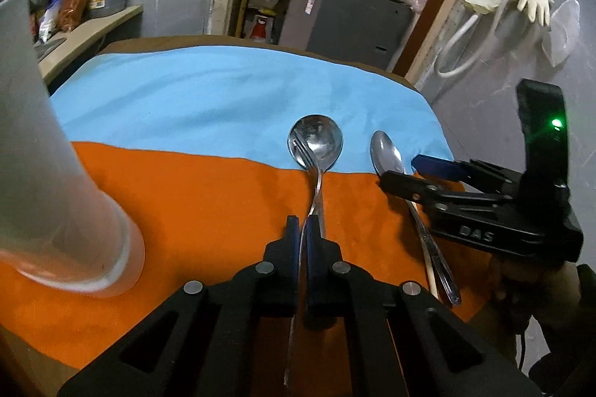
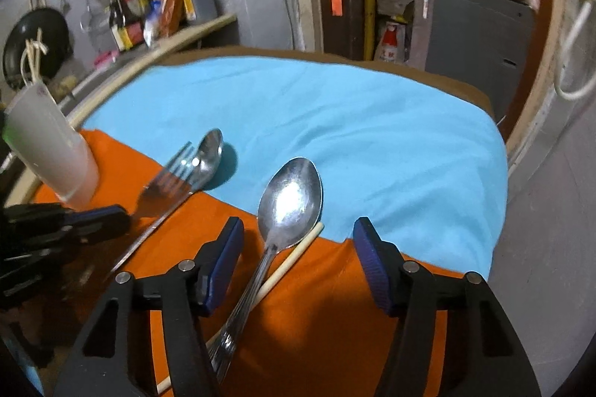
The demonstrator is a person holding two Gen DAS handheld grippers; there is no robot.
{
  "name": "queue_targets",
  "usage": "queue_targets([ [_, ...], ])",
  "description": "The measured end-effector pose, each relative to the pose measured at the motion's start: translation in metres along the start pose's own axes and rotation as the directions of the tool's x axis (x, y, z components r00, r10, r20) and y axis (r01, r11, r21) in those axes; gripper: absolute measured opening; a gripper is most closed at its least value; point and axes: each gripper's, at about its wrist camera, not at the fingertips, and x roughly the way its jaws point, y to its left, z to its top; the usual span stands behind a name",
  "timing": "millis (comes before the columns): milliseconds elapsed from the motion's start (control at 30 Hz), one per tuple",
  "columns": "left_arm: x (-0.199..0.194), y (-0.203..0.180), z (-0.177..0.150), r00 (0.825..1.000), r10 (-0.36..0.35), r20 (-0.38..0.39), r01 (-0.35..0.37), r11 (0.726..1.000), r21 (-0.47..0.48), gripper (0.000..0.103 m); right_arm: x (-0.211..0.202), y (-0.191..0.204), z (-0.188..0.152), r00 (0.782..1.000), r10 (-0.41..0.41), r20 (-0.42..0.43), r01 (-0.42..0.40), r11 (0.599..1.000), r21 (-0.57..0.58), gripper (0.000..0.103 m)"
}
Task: Organize utensils
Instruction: 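Grasp a silver fork with the left tool while the right tool grasps a silver spoon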
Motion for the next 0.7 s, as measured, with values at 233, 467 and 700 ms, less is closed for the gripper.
queue_targets([
  [233,-0.001,0.001,-0.001,1.0,-0.001,-0.019,0.001,0.999,-0.035,0.002,0.014,0.012,0.012,0.998,-0.057,-0.015,0.056,0.996,-0.074,0.047],
  [467,0.012,-0.004,0.006,0.998,0.007,-0.068,-0.007,1.0,-0.005,0.005,0.008,0.006,0.007,0.999,-0.042,-0.001,0.042,0.999,-0.031,0.038],
  [700,0.033,-0.008,0.029,0.994,0.038,-0.101,-0.036,0.999,0.023,0.01,0.007,0.004,0.005,1.0,-0.029,-0.01,0.029,1.0,-0.01,0.038],
])
